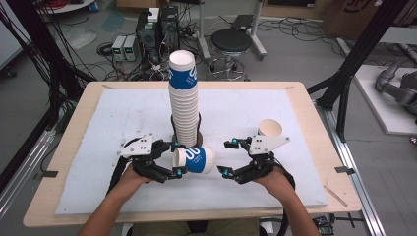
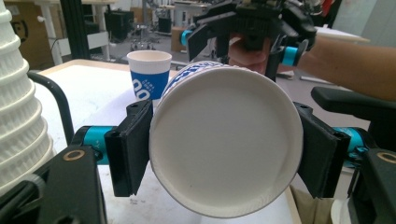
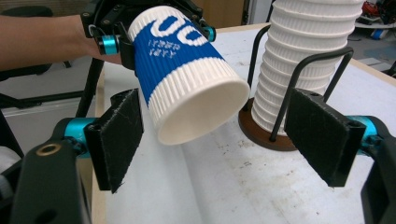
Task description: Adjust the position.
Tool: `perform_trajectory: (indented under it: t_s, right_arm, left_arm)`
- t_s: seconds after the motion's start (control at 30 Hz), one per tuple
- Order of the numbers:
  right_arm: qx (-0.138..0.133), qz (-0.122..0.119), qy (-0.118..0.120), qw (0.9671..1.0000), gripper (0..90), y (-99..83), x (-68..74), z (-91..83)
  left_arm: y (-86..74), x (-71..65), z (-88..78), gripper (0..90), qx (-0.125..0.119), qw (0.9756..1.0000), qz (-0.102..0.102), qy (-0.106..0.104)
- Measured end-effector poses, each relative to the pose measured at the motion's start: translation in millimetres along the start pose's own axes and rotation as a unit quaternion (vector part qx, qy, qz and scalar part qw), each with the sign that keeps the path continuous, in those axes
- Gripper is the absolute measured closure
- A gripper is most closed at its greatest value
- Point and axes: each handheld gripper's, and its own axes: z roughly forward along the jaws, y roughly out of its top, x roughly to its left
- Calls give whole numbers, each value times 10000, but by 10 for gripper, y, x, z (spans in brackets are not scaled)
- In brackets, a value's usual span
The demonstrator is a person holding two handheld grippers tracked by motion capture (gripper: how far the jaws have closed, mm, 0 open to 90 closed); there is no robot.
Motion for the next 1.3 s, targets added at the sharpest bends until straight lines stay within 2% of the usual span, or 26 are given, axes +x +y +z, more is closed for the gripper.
perform_trajectory:
  t_s: [0.23, 0.57, 1.03, 1.3]
  right_arm:
    - [-19, 122, 91, 9999, 203, -68, -2, 42]
    - [19, 217, 366, 9991, 203, -124, 11, 149]
    - [21, 251, 889, 9957, 161, -132, 66, 314]
    - [-84, 324, 1027, 9941, 165, -120, 74, 323]
  left_arm:
    - [3, -7, -3, 285, -95, 9998, 15, -158]
    - [16, -22, -10, 285, -171, 9995, 14, -268]
    - [64, -100, 78, 287, -264, 9981, 60, -560]
    - [66, -106, 80, 288, -296, 9976, 52, -632]
